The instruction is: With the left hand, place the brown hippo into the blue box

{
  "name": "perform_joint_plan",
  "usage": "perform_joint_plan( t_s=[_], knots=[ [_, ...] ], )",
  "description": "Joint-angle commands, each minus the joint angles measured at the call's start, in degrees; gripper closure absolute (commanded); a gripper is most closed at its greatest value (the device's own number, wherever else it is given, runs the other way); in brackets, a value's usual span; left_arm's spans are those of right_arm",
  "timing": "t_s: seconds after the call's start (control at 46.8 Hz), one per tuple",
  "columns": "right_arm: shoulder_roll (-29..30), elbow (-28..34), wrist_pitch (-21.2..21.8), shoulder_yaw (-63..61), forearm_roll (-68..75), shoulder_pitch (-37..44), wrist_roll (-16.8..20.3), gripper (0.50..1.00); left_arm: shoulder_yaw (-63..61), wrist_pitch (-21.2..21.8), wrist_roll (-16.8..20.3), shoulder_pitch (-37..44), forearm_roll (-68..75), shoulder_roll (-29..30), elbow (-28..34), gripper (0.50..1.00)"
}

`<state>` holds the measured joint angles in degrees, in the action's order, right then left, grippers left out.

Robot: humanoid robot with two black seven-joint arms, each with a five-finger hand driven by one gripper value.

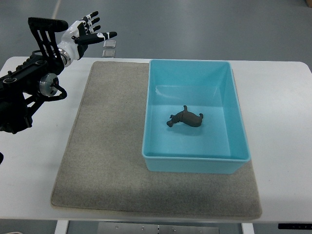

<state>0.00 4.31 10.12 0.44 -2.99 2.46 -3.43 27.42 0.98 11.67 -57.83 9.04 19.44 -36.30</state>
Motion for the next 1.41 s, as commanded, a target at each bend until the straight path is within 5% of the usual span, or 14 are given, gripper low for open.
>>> perform_joint_plan(
  t_s=[0.0,0.214,0.811,1.388],
  knots=[
    [0.0,0.0,0.0,0.0,0.0,0.0,0.0,0.564,0.0,0.0,-0.4,0.0,-6.6,0.0,0.7,0.504],
    [0.0,0.0,0.0,0.0,0.0,0.0,0.0,0.564,0.4,-2.2,-0.5,0.3,-18.0,0.1,2.7,0.501],
    [0.0,0.0,0.0,0.0,0.0,0.0,0.0,0.564,8.0,-23.6,0.0,6.3,-24.5,-1.9,4.0,0.501],
    [0.0,0.0,0.0,0.0,0.0,0.0,0.0,0.564,11.4,-23.5,0.6,6.7,-23.9,-3.7,6.9,0.501]
  ],
)
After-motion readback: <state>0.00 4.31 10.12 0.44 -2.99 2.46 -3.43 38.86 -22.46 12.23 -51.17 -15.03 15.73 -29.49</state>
